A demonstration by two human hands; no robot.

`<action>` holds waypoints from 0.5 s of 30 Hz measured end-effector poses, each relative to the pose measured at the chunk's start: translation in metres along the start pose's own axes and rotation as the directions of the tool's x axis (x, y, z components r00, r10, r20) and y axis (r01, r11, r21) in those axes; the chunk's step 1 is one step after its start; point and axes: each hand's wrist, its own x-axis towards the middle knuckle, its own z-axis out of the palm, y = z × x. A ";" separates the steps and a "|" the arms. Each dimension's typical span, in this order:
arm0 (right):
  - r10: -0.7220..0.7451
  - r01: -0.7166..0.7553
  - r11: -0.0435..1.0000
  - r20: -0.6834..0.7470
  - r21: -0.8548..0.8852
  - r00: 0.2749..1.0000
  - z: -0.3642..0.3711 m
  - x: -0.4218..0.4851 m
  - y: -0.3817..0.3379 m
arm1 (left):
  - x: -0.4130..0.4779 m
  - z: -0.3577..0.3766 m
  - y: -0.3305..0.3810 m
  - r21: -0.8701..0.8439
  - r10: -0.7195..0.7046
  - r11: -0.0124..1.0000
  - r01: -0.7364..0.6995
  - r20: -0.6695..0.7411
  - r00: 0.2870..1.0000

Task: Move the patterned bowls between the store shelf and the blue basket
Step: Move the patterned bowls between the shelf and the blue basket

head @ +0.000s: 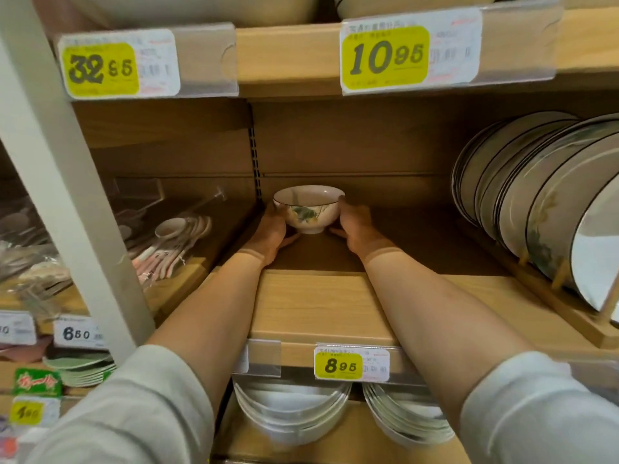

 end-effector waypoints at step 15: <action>-0.084 0.083 0.993 -0.004 -0.080 0.996 0.010 0.065 0.012 | 0.061 -0.002 -0.015 -0.003 0.088 0.996 -0.088 0.024 0.996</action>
